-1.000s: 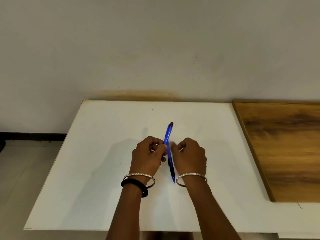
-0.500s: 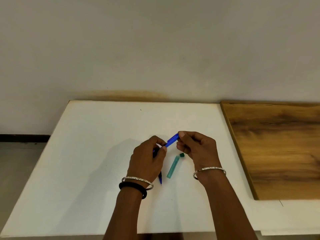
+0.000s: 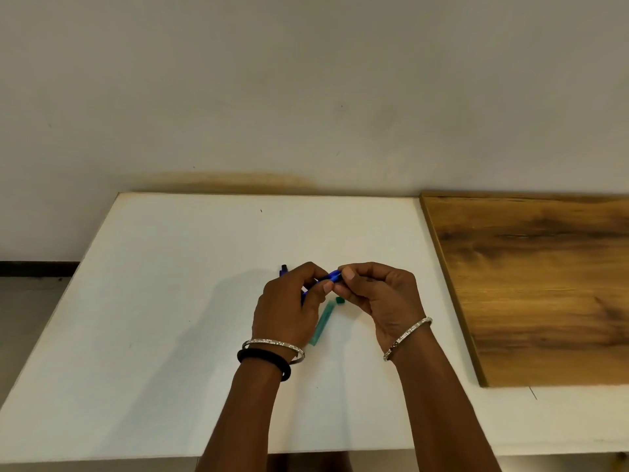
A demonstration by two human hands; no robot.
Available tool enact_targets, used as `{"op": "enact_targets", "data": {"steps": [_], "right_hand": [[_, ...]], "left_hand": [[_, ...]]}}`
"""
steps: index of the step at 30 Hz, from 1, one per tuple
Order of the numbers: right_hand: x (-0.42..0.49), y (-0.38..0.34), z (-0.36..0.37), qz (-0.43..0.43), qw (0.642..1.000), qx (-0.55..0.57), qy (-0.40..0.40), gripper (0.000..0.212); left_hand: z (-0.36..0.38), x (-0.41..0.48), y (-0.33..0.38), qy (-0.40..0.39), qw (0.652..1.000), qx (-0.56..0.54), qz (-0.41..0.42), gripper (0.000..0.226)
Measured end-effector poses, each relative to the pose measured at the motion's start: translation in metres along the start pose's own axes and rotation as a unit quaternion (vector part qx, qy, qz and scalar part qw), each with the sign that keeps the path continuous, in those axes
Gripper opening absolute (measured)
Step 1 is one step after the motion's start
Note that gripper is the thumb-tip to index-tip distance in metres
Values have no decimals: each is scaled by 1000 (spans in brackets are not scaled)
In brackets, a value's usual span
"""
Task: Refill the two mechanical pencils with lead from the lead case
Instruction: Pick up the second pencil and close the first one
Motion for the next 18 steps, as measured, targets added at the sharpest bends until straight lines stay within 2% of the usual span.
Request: {"op": "enact_targets", "data": {"steps": [10, 15, 16, 18], "right_hand": [[3, 4, -4, -22, 998, -36, 45, 6], [6, -1, -16, -20, 997, 27, 69, 6], [6, -3, -20, -34, 996, 8, 85, 5], [7, -6, -28, -82, 980, -113, 143, 3]], "left_hand": [[8, 1, 3, -6, 1000, -4, -2, 15], [7, 3, -5, -3, 999, -28, -29, 16], [5, 3, -7, 3, 999, -30, -34, 16], [3, 3, -9, 12, 999, -28, -35, 16]]}}
Point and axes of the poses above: each hand's wrist, its own x-axis towards the middle knuckle, its own z-axis out of the palm, y = z × x, the point moved 3 cm from there along x, towards the middle knuckle, and after that the axes turned 5 degrees about z, right-handed, at the moved point
